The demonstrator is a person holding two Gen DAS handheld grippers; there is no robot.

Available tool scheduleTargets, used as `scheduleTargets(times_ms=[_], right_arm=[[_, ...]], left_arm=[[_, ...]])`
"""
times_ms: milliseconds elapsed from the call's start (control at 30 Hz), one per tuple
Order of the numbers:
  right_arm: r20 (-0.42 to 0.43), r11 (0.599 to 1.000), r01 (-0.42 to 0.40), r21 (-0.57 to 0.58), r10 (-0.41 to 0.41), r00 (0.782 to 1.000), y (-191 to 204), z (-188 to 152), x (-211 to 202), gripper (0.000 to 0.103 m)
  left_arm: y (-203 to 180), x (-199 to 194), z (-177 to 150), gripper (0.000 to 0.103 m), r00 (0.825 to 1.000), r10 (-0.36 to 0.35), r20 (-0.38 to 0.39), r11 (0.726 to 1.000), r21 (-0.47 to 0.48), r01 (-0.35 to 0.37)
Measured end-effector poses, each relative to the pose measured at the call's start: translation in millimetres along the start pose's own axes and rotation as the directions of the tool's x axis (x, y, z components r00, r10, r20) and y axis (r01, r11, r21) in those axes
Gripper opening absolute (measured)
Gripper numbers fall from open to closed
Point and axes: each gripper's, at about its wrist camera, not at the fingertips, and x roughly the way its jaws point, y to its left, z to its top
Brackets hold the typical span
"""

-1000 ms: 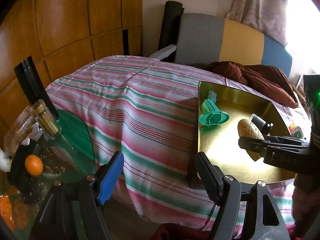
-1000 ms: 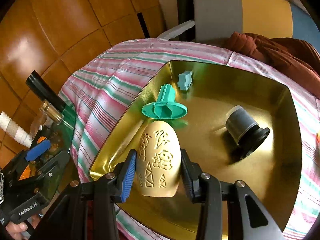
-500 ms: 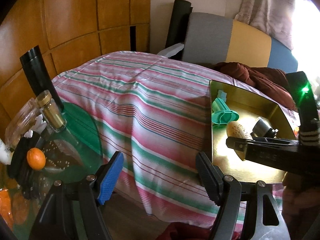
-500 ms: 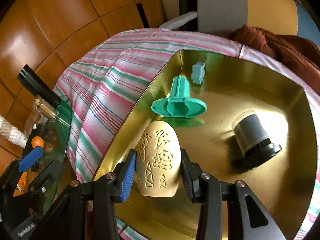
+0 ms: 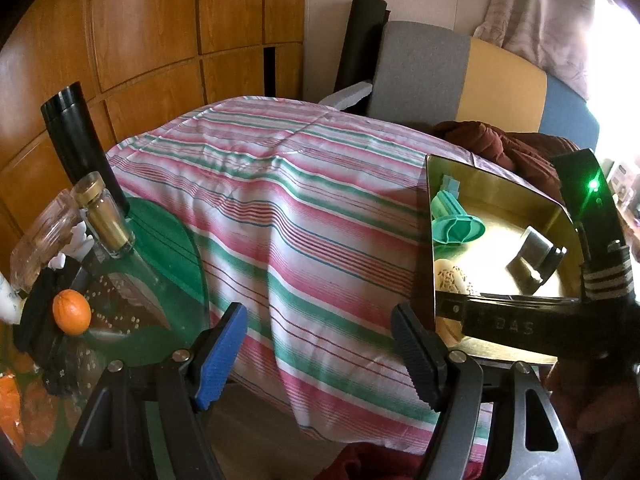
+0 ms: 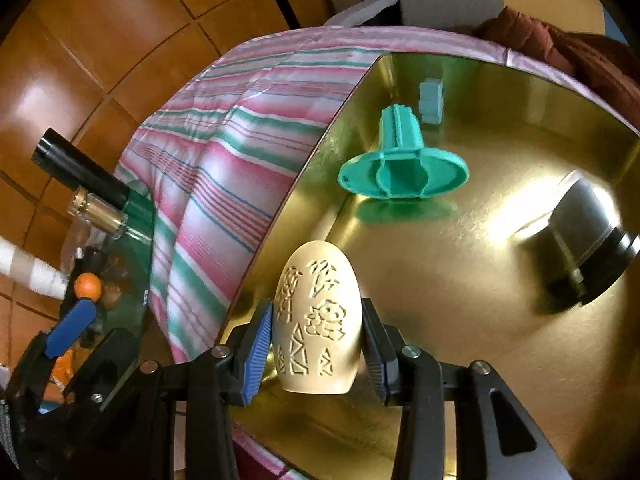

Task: Organize rigid objects
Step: 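Carry the yellow egg toy with the right gripper into the gold tray, then grasp the white-green plug-in bottle with the left gripper while the right moves to the toys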

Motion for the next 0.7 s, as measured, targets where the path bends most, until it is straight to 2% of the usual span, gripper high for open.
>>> scheduleTargets(times_ms=[33,133,333,500,700], right_arm=[[-0.013,0.999,-0.035,0.007,0.035,0.999,0,-1,0,0.042],[-0.018,0.998,-0.066,0.014,0.066,0.998,1,-4,-2,0.042],[0.002,0.997,-0.079,0.019,0.079,0.997,-4,-9,-15,0.042],[0.050,0.999,-0.050,0.003,0.050,0.997,-9,-10,-36,0.042],[0.150,1.000,0.014,-0.025,-0.010,0.989,-18,-10,-72,0.042]], left_arm=[[0,0,0,0.075,1.000,-0.001,0.001,1.000,-0.001,0.001],[-1,-1,1,0.075,1.000,0.000,0.008,1.000,0.001,0.000],[-5,-4,1,0.075,1.000,-0.002,0.013,1.000,0.007,0.002],[-8,-9,3,0.075,1.000,-0.005,0.023,1.000,0.020,0.005],[-16,-18,5,0.075,0.999,-0.010,0.043,0.999,0.048,0.008]])
